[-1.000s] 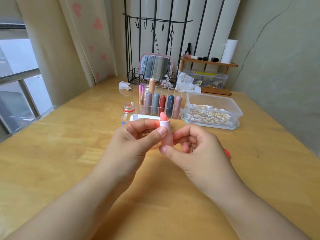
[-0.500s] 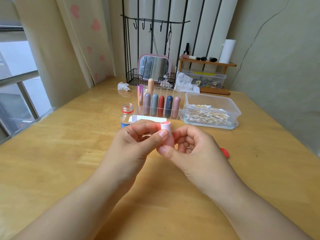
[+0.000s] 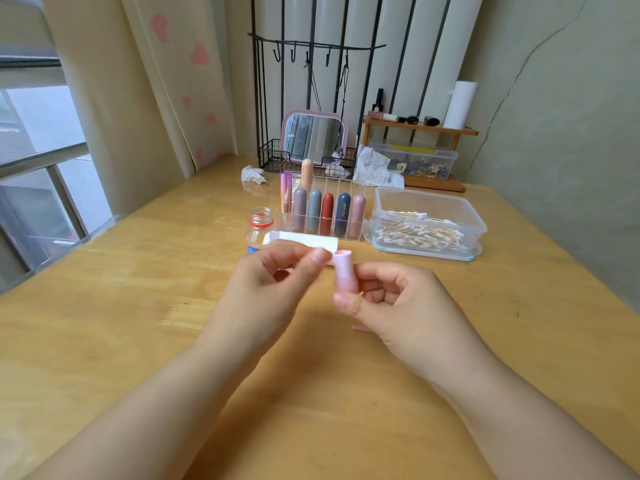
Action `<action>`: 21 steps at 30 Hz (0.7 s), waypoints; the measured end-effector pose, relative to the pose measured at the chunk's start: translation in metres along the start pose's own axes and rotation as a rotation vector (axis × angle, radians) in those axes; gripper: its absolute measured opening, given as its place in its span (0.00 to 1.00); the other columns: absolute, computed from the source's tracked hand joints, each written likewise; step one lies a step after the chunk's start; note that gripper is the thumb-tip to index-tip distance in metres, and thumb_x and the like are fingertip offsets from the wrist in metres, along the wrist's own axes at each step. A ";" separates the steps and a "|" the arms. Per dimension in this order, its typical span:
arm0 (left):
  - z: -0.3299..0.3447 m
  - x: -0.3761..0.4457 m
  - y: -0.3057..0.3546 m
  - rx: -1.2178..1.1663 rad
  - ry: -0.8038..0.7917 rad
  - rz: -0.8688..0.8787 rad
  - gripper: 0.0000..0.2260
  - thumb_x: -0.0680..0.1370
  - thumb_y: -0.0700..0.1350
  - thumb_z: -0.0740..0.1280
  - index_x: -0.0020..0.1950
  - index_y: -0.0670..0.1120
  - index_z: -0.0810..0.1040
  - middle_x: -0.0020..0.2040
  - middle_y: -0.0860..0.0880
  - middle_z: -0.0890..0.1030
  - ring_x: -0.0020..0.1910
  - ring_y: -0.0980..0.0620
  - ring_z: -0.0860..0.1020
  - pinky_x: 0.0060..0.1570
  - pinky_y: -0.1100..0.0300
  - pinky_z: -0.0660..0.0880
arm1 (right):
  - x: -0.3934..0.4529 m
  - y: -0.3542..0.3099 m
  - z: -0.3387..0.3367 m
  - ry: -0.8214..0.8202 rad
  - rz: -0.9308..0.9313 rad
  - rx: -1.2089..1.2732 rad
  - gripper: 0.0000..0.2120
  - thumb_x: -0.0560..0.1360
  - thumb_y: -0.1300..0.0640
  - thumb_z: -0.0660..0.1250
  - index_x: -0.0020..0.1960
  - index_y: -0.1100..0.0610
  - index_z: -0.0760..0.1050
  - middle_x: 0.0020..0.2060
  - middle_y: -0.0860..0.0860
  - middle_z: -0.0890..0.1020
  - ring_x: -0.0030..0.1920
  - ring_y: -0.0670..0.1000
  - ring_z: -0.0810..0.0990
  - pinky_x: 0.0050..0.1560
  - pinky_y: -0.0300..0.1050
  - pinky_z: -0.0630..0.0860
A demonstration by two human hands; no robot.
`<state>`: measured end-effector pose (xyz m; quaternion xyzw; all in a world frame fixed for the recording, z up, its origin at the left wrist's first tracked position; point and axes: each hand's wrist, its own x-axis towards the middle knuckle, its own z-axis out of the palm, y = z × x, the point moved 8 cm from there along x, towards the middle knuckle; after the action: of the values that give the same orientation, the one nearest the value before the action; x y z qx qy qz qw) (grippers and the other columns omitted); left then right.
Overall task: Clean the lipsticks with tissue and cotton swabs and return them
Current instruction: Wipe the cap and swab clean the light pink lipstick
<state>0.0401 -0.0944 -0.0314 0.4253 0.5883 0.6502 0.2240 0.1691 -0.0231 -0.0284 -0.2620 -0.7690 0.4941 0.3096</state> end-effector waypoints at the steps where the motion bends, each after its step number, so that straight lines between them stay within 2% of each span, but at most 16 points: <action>1: -0.009 0.003 0.000 0.108 0.060 0.027 0.08 0.73 0.53 0.71 0.43 0.49 0.83 0.40 0.50 0.83 0.38 0.63 0.76 0.39 0.72 0.68 | 0.002 0.003 -0.005 0.019 0.023 0.010 0.10 0.68 0.60 0.75 0.42 0.44 0.83 0.32 0.45 0.79 0.37 0.49 0.72 0.42 0.49 0.82; 3: -0.024 0.009 0.004 0.451 0.156 0.140 0.02 0.75 0.45 0.69 0.46 0.49 0.80 0.40 0.54 0.80 0.38 0.64 0.75 0.36 0.72 0.67 | 0.003 0.008 -0.014 0.055 0.075 -0.015 0.09 0.69 0.61 0.74 0.42 0.48 0.81 0.33 0.51 0.77 0.36 0.50 0.72 0.33 0.33 0.76; 5: -0.025 0.014 -0.002 0.726 0.137 0.216 0.06 0.74 0.41 0.70 0.51 0.45 0.80 0.47 0.52 0.78 0.45 0.56 0.76 0.41 0.68 0.66 | 0.002 0.009 -0.019 0.067 0.114 -0.061 0.05 0.71 0.59 0.73 0.45 0.51 0.82 0.30 0.53 0.72 0.32 0.48 0.71 0.26 0.27 0.69; 8: -0.012 0.020 -0.017 0.916 0.059 0.247 0.12 0.74 0.39 0.70 0.57 0.42 0.79 0.56 0.46 0.79 0.55 0.44 0.76 0.49 0.60 0.66 | 0.000 0.009 -0.019 0.056 0.117 -0.138 0.03 0.73 0.53 0.71 0.43 0.51 0.81 0.23 0.48 0.68 0.21 0.43 0.68 0.26 0.31 0.65; 10: 0.001 0.022 -0.021 1.007 -0.004 0.324 0.11 0.71 0.35 0.71 0.52 0.42 0.81 0.52 0.44 0.82 0.51 0.40 0.77 0.47 0.58 0.71 | 0.001 0.010 -0.018 0.039 0.114 -0.157 0.02 0.73 0.54 0.71 0.43 0.51 0.80 0.20 0.44 0.68 0.20 0.42 0.70 0.27 0.34 0.64; 12: 0.008 0.025 -0.029 1.058 -0.048 0.358 0.11 0.67 0.33 0.73 0.47 0.42 0.82 0.45 0.44 0.82 0.45 0.38 0.78 0.43 0.54 0.74 | 0.002 0.011 -0.018 0.024 0.111 -0.160 0.01 0.72 0.56 0.71 0.44 0.52 0.80 0.20 0.44 0.69 0.20 0.41 0.71 0.26 0.31 0.62; 14: 0.011 0.028 -0.038 1.061 -0.069 0.341 0.12 0.66 0.32 0.73 0.48 0.41 0.81 0.44 0.42 0.81 0.44 0.37 0.78 0.43 0.50 0.76 | 0.003 0.012 -0.017 0.022 0.107 -0.138 0.04 0.71 0.57 0.72 0.45 0.51 0.80 0.22 0.44 0.72 0.22 0.41 0.72 0.27 0.30 0.64; 18: 0.009 0.029 -0.040 1.051 -0.020 0.262 0.11 0.73 0.35 0.67 0.55 0.39 0.78 0.53 0.41 0.75 0.50 0.39 0.75 0.49 0.54 0.71 | 0.004 0.011 -0.015 0.027 0.095 -0.074 0.06 0.70 0.60 0.73 0.44 0.52 0.79 0.31 0.48 0.80 0.26 0.41 0.74 0.32 0.32 0.71; 21: 0.007 0.030 -0.041 1.072 0.015 0.196 0.08 0.76 0.38 0.63 0.54 0.41 0.76 0.55 0.43 0.73 0.51 0.41 0.73 0.43 0.58 0.65 | 0.004 0.012 -0.014 0.019 0.089 -0.087 0.04 0.70 0.58 0.73 0.43 0.52 0.79 0.32 0.52 0.80 0.27 0.41 0.74 0.37 0.42 0.76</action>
<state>0.0215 -0.0580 -0.0626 0.5282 0.7966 0.2799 -0.0904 0.1780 -0.0075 -0.0341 -0.3140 -0.7744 0.4708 0.2829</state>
